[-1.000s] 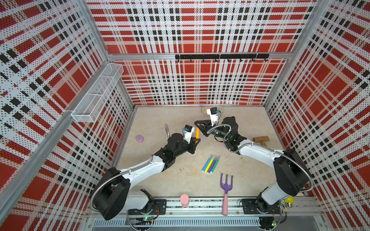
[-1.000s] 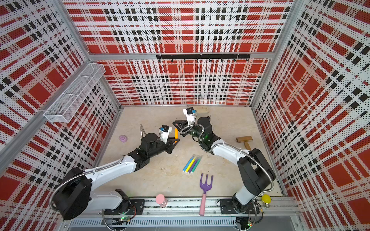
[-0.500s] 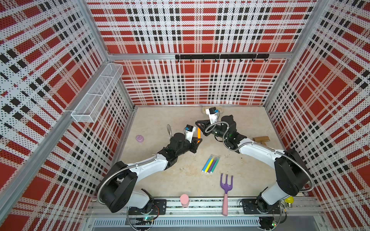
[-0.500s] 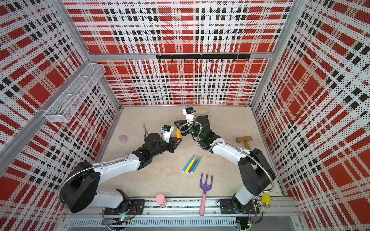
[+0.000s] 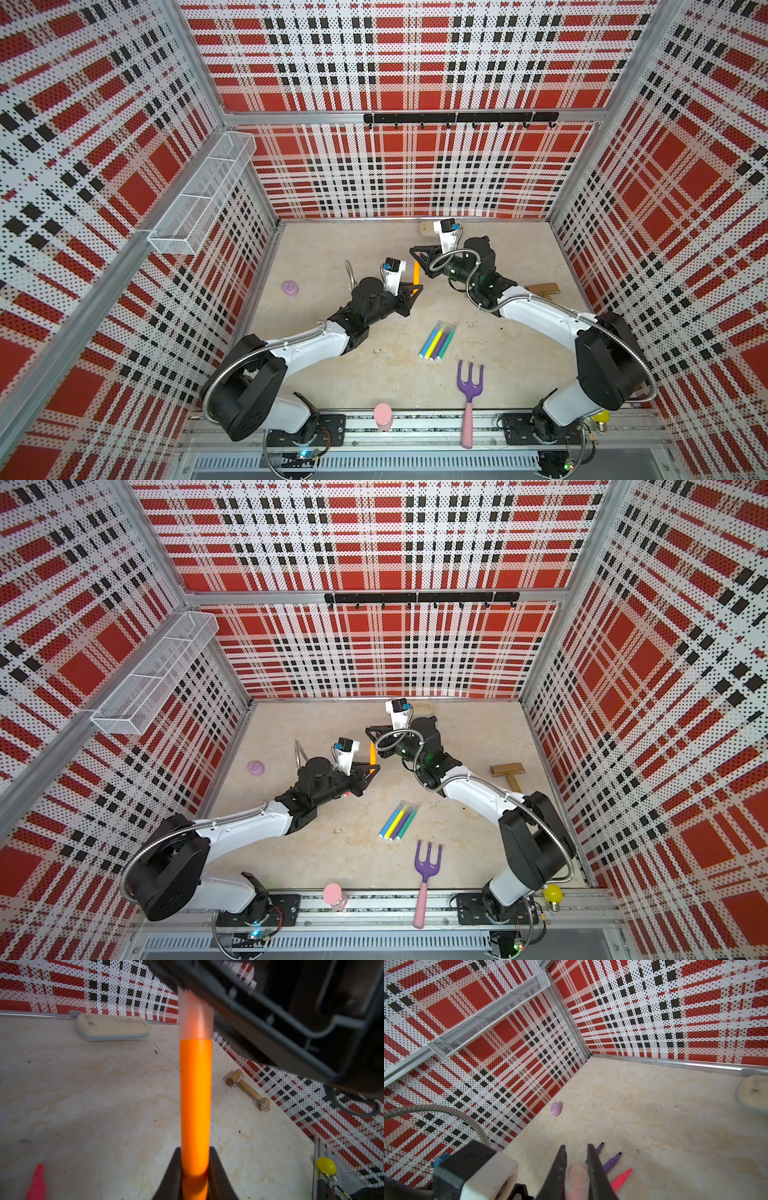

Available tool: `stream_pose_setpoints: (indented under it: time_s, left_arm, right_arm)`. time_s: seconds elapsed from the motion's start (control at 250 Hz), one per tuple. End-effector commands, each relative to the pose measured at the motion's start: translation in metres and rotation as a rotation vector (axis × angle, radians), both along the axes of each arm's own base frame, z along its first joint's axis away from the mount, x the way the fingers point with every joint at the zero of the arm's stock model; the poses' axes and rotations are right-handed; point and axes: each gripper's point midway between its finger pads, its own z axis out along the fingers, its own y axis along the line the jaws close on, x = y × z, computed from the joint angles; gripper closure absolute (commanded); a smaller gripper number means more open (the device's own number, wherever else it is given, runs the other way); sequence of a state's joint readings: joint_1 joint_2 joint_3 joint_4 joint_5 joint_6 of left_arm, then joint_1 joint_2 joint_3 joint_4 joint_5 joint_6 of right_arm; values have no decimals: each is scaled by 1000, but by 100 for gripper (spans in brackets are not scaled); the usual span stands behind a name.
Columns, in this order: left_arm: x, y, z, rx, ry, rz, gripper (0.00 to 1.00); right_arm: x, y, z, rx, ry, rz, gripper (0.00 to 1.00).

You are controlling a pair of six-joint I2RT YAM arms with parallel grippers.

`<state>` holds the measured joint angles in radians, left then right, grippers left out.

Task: Remove pen caps from pens
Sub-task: Open the pen cap on the pen.

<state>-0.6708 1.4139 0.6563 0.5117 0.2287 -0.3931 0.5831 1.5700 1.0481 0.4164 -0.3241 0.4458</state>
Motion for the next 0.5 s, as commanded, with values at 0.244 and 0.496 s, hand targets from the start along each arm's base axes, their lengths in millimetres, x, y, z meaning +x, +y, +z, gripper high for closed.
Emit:
stream_pose_setpoints:
  time_s: [0.244,0.496]
  left_arm:
    - [-52,-17,-68,139,192,-183,100]
    - [-56,-23,-93,190,251,-212,100]
  right_arm:
    - [18,-51,109,189,-300,-222,100]
    - [13,-60,133,185,-365,-260,100]
